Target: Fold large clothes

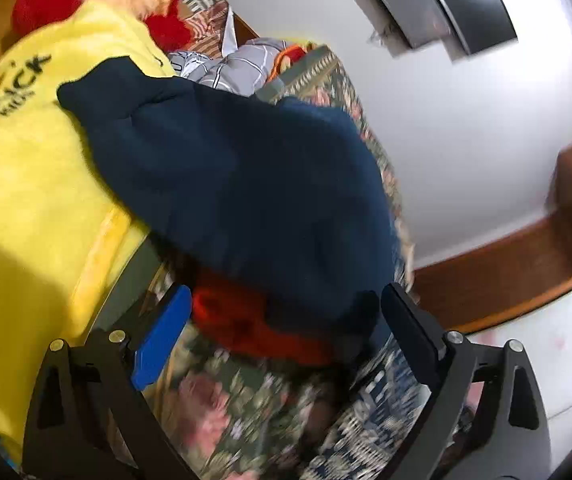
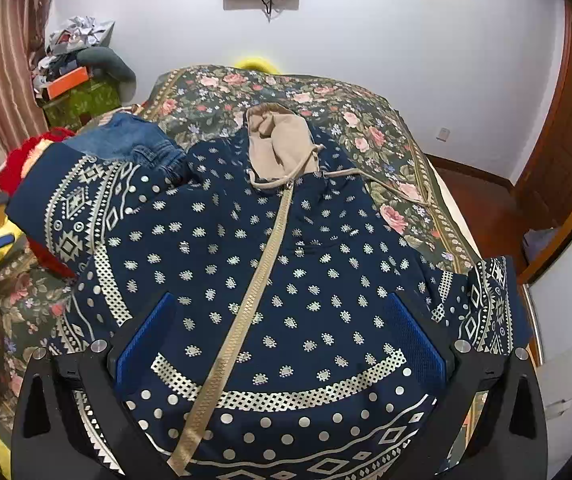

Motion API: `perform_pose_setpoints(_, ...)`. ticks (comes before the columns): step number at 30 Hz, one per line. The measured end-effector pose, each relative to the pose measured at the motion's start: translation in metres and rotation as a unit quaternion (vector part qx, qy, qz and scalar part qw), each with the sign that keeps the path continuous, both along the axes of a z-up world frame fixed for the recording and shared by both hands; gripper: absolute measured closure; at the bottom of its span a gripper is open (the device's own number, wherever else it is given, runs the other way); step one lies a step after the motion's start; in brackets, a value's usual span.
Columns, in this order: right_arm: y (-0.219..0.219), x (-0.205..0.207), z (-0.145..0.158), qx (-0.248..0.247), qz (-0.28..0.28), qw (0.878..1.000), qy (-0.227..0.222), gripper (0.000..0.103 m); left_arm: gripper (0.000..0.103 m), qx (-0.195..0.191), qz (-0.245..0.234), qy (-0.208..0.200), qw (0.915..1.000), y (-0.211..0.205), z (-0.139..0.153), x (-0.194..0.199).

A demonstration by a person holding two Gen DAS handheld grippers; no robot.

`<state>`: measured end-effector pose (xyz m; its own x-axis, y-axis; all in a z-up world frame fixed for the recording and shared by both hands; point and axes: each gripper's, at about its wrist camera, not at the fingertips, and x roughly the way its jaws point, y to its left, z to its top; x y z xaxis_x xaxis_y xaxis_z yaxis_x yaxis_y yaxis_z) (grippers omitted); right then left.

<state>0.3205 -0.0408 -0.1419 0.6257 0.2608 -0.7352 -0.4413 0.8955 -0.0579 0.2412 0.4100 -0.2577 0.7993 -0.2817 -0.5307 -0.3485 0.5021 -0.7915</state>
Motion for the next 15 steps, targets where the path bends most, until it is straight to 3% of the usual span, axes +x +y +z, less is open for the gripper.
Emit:
perform_pose_setpoints(5,0.002,0.003,-0.001,-0.007,0.001,1.000,-0.001,0.000,0.007,-0.084,0.028,-0.003,0.9961,0.022,-0.025,0.017)
perform_pose_setpoints(7,0.003,0.004,-0.001,-0.012,0.002,1.000,-0.003,0.000,0.008,-0.098,0.038,-0.006,0.9944,0.028,-0.029,0.022)
perform_pose_setpoints(10,0.006,0.006,-0.002,-0.021,0.005,1.000,-0.003,0.000,0.024,-0.094,0.058,0.000,0.9939,0.037,-0.027,0.030)
perform_pose_setpoints(11,0.007,0.007,-0.002,-0.024,0.006,1.000,-0.003,0.000,0.041,-0.085,0.065,0.006,0.9942,0.039,-0.026,0.032)
perform_pose_setpoints(12,0.007,0.006,-0.002,-0.027,0.006,1.000,-0.004,0.000,0.067,-0.072,0.070,0.017,0.9948,0.042,-0.023,0.035)
perform_pose_setpoints(14,0.007,0.005,-0.001,-0.030,0.008,0.999,-0.007,0.000,0.100,-0.032,0.084,0.055,0.9944,0.047,-0.014,0.040)
perform_pose_setpoints(15,0.007,0.005,0.000,-0.031,0.008,0.999,-0.009,0.000,0.100,-0.017,0.089,0.060,0.9941,0.047,-0.009,0.041)
